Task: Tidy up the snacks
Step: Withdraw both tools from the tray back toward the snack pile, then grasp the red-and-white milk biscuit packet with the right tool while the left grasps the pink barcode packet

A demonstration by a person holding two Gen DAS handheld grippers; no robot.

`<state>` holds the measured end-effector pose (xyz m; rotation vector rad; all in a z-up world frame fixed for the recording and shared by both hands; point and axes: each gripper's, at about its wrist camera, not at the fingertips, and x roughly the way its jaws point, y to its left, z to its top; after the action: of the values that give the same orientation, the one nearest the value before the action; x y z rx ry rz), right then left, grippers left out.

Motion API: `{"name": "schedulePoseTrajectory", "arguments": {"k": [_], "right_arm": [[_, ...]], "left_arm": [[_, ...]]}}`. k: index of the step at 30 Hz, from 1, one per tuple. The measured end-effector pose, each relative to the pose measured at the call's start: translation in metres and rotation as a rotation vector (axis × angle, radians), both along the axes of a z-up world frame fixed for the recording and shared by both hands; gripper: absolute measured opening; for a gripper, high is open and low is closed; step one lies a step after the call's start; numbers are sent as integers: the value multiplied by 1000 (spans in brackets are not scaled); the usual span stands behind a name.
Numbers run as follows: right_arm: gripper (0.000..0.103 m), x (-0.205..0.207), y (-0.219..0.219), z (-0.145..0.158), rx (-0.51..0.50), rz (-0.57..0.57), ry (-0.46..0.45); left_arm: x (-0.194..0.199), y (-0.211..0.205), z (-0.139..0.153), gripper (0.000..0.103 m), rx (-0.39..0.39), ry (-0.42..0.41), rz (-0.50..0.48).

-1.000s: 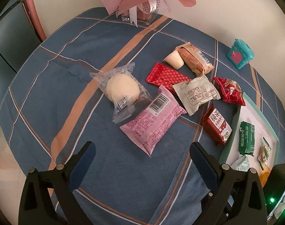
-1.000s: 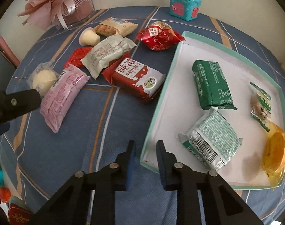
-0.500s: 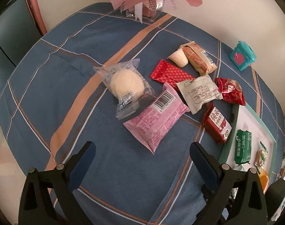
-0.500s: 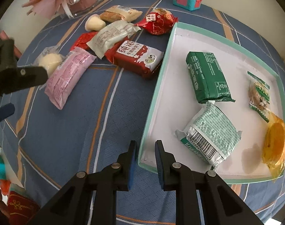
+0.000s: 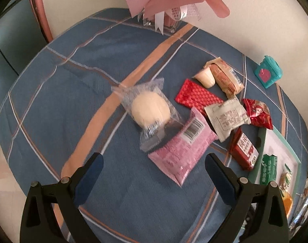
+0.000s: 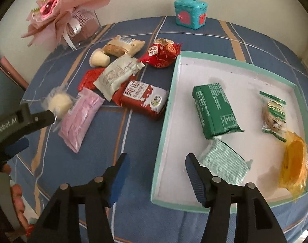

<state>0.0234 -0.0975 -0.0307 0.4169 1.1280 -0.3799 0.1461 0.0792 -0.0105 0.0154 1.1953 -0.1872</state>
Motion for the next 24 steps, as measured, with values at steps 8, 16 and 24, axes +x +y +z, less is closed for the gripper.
{"name": "schedulePoseTrajectory", "arguments": {"k": [8,16,24], "right_arm": [[90,13,-12,-13,58,-21,-25],[103,29,-28,-10,96,-13,-70],[103,50,-45,6,35,6,-164]], "left_arm": [[16,-11,-6,100,39,-26,-87],[23,-36,-16,100,53,-14,-155],[30,-43,-26,100,53,29,-157]]}}
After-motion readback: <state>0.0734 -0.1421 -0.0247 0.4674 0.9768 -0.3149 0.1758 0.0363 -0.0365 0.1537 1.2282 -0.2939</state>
